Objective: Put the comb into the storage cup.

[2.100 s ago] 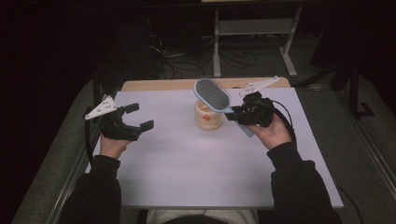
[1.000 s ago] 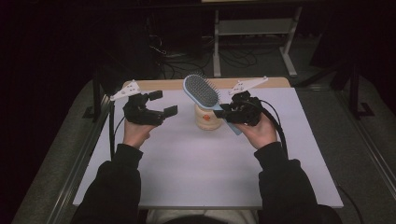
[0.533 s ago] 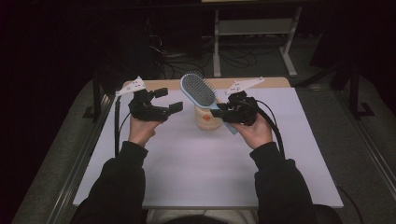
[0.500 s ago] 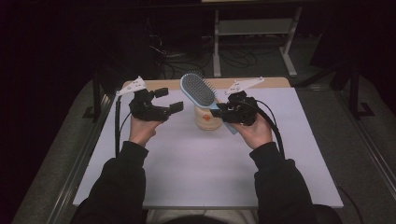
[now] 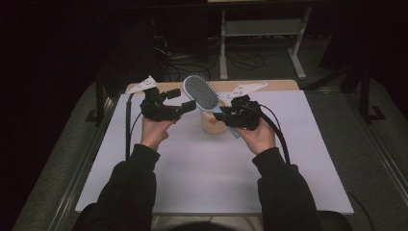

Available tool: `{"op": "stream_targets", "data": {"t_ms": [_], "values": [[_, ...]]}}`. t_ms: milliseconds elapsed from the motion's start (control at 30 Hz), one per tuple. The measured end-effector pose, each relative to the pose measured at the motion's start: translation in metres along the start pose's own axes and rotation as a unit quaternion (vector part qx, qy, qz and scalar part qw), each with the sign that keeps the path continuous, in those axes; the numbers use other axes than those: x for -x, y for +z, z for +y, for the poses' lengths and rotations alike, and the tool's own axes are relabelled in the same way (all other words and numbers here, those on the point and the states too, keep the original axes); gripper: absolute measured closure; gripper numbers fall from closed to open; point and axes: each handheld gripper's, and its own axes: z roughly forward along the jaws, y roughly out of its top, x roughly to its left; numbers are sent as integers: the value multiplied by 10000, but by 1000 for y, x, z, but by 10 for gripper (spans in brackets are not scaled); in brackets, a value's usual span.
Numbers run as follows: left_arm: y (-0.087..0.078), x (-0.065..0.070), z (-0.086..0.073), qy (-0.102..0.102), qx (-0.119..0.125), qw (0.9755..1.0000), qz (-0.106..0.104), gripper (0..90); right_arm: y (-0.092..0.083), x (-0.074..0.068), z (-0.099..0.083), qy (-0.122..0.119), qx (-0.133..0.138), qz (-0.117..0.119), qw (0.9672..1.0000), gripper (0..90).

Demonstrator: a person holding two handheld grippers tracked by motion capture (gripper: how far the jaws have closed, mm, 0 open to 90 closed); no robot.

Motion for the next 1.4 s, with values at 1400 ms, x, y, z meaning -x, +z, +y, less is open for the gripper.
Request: {"op": "stream_targets", "data": {"t_ms": [1400], "values": [[25, 0, -1, -819, 492, 9950, 283, 349, 11, -13, 1, 33, 387, -214, 9990, 684]]}}
